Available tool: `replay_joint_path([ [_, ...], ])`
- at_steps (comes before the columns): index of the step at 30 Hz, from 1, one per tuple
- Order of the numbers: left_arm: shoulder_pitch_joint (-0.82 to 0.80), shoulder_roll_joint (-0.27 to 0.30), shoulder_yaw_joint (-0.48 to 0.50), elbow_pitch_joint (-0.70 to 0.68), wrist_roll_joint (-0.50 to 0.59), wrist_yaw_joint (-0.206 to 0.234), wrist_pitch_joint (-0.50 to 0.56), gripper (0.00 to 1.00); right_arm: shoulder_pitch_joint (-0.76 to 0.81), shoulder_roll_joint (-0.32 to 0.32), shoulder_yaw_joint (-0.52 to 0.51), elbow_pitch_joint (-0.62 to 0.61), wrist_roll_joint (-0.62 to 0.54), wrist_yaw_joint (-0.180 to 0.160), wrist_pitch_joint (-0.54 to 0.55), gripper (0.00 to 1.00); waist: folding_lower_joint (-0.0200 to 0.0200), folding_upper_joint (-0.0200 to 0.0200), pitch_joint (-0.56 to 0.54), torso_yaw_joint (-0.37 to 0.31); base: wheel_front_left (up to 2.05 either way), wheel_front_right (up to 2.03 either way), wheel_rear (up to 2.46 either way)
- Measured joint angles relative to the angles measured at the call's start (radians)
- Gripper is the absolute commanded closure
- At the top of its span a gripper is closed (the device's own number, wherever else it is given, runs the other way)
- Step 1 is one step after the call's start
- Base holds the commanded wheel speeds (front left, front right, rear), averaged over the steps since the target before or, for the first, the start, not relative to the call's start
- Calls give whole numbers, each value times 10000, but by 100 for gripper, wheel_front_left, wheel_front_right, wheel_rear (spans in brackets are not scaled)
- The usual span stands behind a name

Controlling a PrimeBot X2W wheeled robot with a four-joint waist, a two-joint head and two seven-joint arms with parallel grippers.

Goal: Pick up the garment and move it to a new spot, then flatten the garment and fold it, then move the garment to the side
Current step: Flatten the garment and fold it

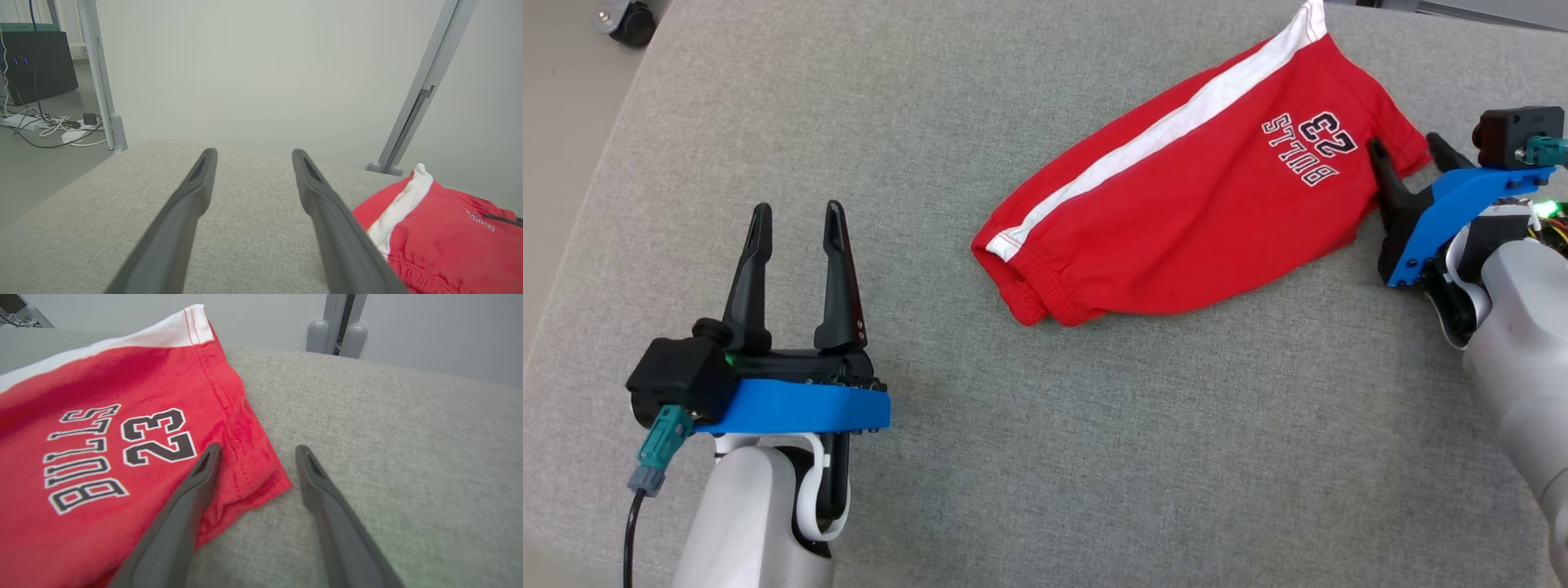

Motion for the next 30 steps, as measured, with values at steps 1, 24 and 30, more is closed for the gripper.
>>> replay_joint_path([
  [1,1,0,-2,-15,-46,4,0,0,-5,23,8,-10,75,0,19,100,0,0,16,-5,0,0,0],
  [24,681,-13,541,-42,293,115,0,0,2735,194,-58,-2888,2575,0,-901,100,1,0,-1012,-1666,0,0,0],
  [30,1028,-15,675,-29,387,100,0,0,4630,-209,-1317,-4353,2807,0,-930,100,0,0,-1469,-2109,0,0,0],
])
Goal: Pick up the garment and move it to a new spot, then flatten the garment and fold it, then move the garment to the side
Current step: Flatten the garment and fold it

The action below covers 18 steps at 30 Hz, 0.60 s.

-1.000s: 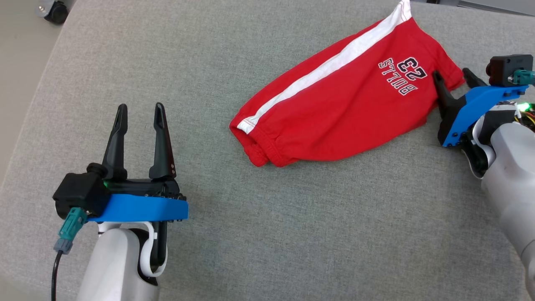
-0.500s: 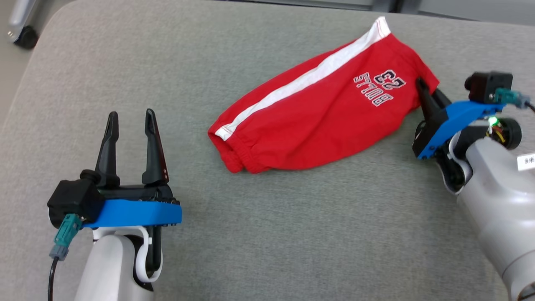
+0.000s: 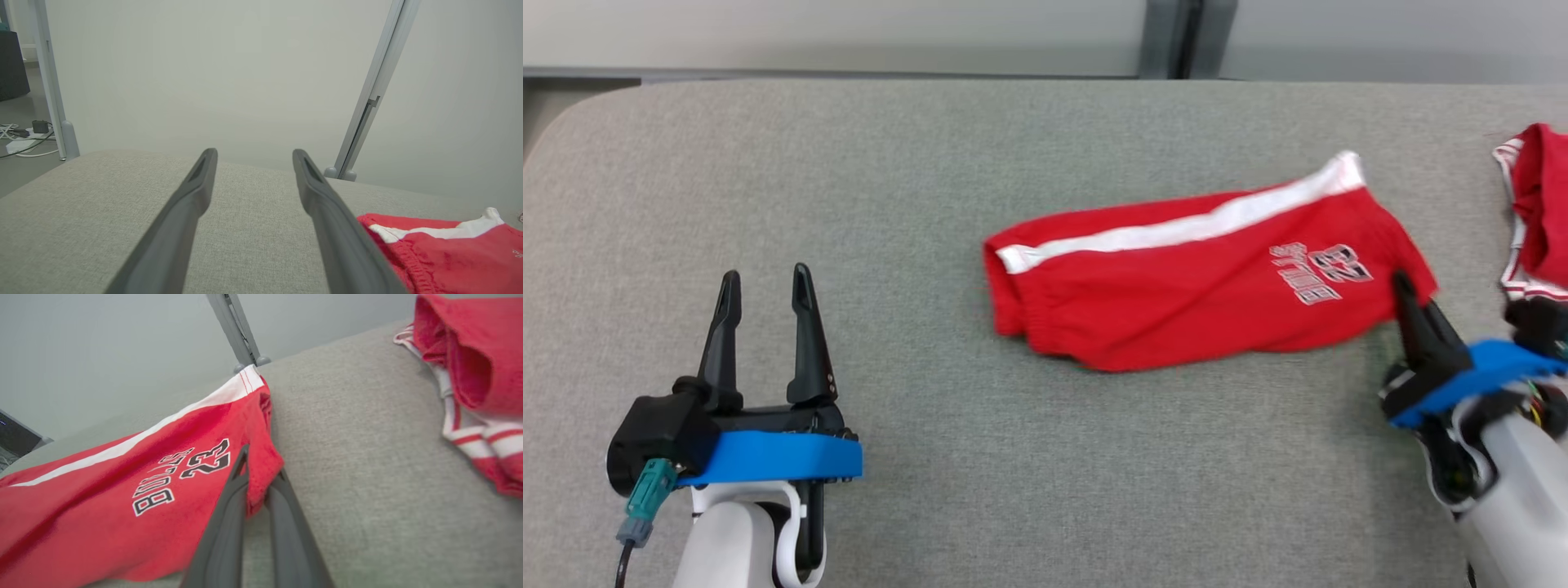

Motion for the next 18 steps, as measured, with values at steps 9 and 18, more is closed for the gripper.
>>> replay_joint_path([
  [9,248,2,-13,29,71,-81,0,0,2313,-180,-2389,-1118,-502,0,-2,100,-1,0,-377,-165,0,0,0],
  [18,358,2,-132,127,71,-84,0,0,2560,337,-2903,-1708,-1147,0,4,100,0,0,-538,-75,0,0,0],
])
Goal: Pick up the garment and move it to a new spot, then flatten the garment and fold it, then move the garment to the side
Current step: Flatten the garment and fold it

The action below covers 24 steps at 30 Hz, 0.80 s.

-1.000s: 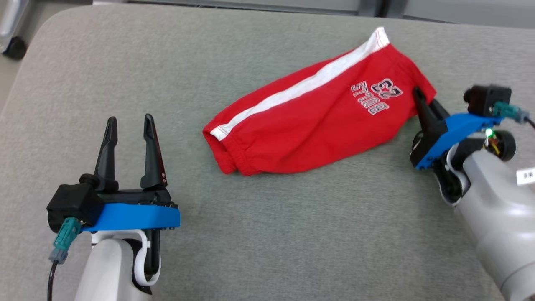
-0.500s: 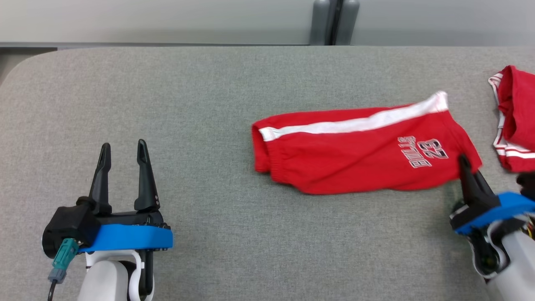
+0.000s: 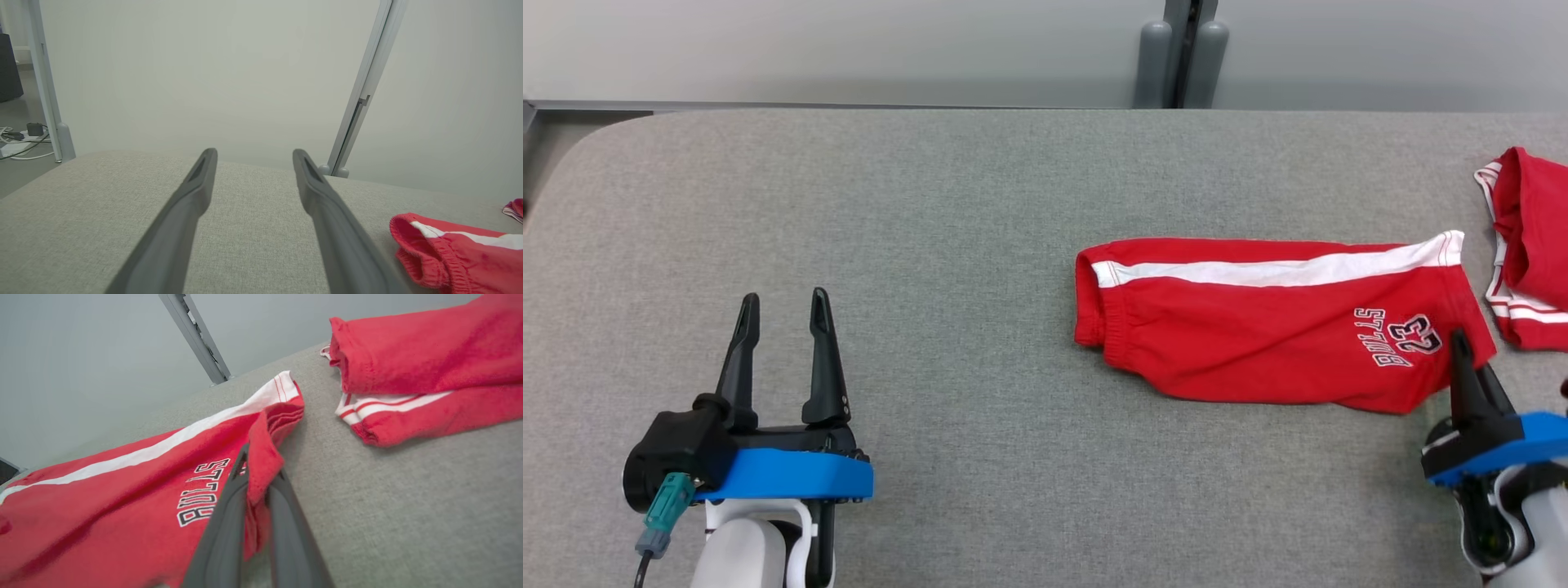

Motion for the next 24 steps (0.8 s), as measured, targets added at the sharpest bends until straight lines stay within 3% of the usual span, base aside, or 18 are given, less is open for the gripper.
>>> replay_joint_path([
  [8,5,-2,-134,84,-29,-15,0,0,-1316,297,470,-662,-548,0,311,100,0,0,-236,317,0,0,0],
  [14,7,-2,-339,109,-174,4,0,0,-2444,1011,1716,-930,-1074,0,602,100,0,0,-254,741,0,0,0],
  [18,9,0,-431,121,-259,17,0,0,-2600,1331,2529,-849,-1237,0,715,100,0,-1,-273,1000,0,0,0],
  [24,107,0,-462,104,-345,98,0,0,-2180,1296,3609,-798,-1294,0,644,100,0,0,-318,1317,0,0,0],
])
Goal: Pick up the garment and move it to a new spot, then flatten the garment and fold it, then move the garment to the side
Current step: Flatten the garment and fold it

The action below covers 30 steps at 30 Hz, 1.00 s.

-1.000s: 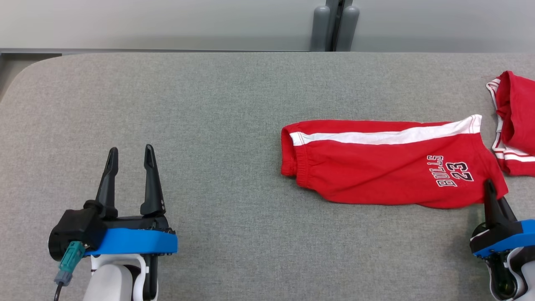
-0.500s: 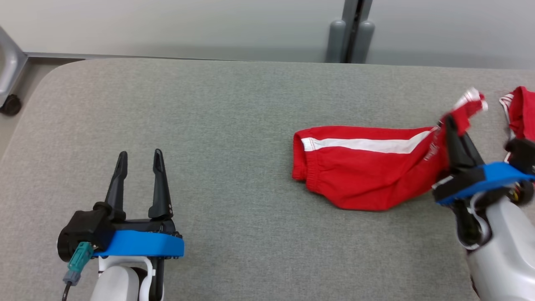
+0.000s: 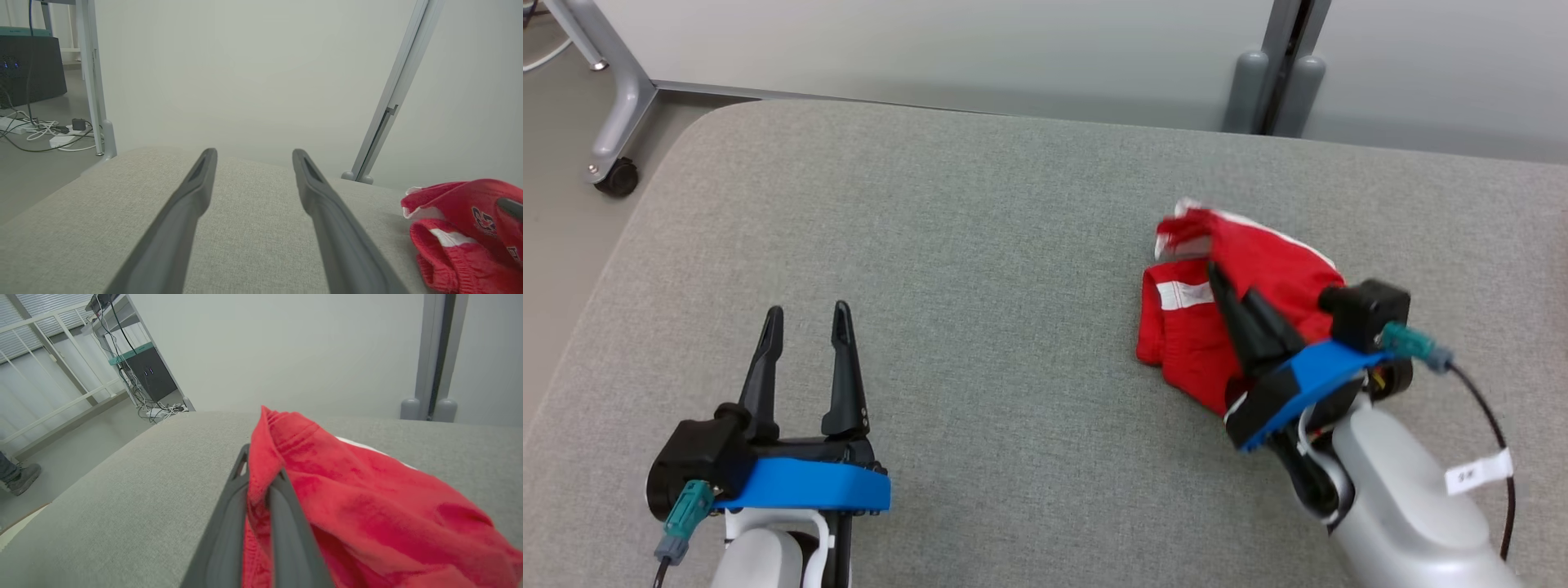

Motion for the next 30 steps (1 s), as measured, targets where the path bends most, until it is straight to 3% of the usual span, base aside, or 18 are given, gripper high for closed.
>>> replay_joint_path([
  [8,114,0,-40,-35,-90,79,0,0,928,-261,930,-288,90,0,-176,100,0,0,91,34,0,0,0],
  [19,-64,0,-213,19,-159,92,0,0,1188,272,1609,370,-15,0,-483,100,0,0,148,-95,0,0,0],
  [20,-62,0,-205,40,-159,92,0,0,1188,307,1701,426,-42,0,-523,87,0,0,127,-129,0,0,0],
  [22,-57,0,-188,71,-140,92,0,0,1186,326,1783,466,-240,0,-564,0,0,0,81,-220,0,0,0],
  [30,19,0,69,221,2,77,-2,0,1191,167,1175,-700,-1174,0,-650,0,0,0,-124,-770,0,0,0],
])
